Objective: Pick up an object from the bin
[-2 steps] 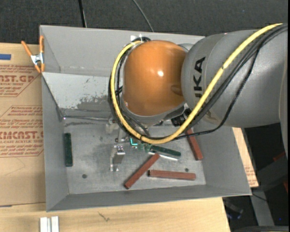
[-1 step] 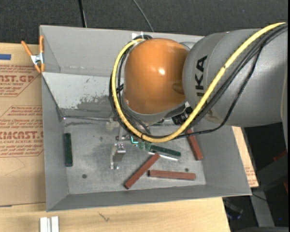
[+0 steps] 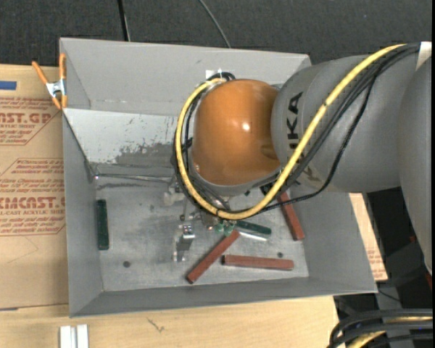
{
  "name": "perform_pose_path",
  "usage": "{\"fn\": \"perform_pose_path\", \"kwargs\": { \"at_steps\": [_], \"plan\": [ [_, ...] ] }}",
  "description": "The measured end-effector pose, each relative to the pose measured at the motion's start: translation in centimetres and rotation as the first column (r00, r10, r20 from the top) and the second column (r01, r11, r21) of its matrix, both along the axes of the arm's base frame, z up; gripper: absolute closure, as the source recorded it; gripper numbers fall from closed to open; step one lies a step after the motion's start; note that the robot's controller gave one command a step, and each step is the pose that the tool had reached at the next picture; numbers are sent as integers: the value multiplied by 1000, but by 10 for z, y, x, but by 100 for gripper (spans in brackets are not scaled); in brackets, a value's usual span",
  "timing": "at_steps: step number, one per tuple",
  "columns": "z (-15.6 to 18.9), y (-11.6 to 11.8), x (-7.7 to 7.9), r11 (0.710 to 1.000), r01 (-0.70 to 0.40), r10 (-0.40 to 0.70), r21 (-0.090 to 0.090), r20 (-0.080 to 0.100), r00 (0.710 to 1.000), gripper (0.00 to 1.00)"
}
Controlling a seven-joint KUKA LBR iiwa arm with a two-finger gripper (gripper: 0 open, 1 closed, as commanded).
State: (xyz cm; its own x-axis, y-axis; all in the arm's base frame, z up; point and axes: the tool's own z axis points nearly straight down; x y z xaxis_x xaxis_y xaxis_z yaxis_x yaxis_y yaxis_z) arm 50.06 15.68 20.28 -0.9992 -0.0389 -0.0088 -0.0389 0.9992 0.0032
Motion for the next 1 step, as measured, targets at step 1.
{"fn": "perform_pose_path", "kwargs": {
  "at_steps": [1],
  "plan": [
    [-69, -17, -5, 993, -120, 120, -3, -4, 993, 0]
  ]
}}
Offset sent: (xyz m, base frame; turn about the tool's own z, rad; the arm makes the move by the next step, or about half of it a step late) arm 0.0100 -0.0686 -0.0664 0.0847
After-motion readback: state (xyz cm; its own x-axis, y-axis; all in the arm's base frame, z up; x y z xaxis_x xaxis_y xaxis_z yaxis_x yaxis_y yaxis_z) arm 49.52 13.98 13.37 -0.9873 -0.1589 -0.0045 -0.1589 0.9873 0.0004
